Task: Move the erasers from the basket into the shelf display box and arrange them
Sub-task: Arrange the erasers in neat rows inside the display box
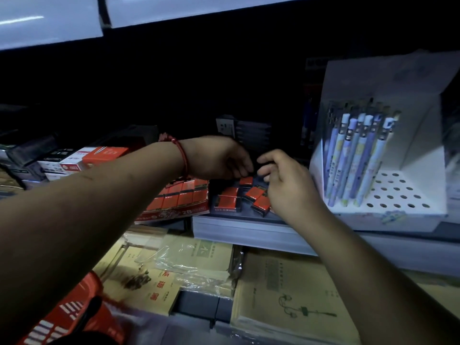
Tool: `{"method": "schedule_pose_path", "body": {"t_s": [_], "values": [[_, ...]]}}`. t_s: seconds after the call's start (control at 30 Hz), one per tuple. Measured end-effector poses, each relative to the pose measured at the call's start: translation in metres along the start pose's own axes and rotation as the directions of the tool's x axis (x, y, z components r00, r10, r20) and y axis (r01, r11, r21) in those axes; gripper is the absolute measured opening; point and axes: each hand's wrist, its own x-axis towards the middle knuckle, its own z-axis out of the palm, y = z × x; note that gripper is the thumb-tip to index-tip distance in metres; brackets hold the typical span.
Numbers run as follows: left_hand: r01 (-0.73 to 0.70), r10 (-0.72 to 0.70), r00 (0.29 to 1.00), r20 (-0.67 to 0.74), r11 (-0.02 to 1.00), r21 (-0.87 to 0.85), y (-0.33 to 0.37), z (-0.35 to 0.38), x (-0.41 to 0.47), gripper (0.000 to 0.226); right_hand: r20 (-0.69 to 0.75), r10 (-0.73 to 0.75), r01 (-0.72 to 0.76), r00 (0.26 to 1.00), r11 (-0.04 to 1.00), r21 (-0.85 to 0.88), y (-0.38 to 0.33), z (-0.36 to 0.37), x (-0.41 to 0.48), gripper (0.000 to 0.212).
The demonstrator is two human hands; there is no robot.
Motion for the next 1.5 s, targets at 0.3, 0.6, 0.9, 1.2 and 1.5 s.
{"method": "schedule_pose_path", "body": {"t_s": [0.3,0.6,0.9,1.2,1.5], "values": [[0.025,-0.147,0.631,-0.762,0.985,-0.169,-0.041,0.035,-0.09,0.026,0.023,-0.105,0.107,0.994,0.988,-0.112,0.0,-0.001,-0.006,0.028],[0.237,-0.341,0.488,-0.803,0.938,-0.254,-0.074,0.071,-0.139,0.019,0.109,-0.271,0.288,0.956,0.937,-0.197,-0.03,0.038,-0.006,0.024],[0.198,-0.555,0.471,-0.686,0.824,-0.531,-0.075,0.081,-0.146,0.026,0.16,-0.189,0.211,0.969,0.968,-0.138,-0.042,0.063,-0.004,0.015],[0.08,-0.513,0.543,-0.665,0.82,-0.567,-0.074,0.082,-0.135,0.024,0.054,-0.073,0.077,0.996,0.994,-0.076,-0.036,0.057,0.008,0.012],[0.162,-0.322,0.476,-0.818,0.947,-0.278,-0.074,0.075,-0.127,0.02,0.085,-0.104,0.122,0.991,0.96,-0.251,-0.042,0.057,0.018,0.024]]}}
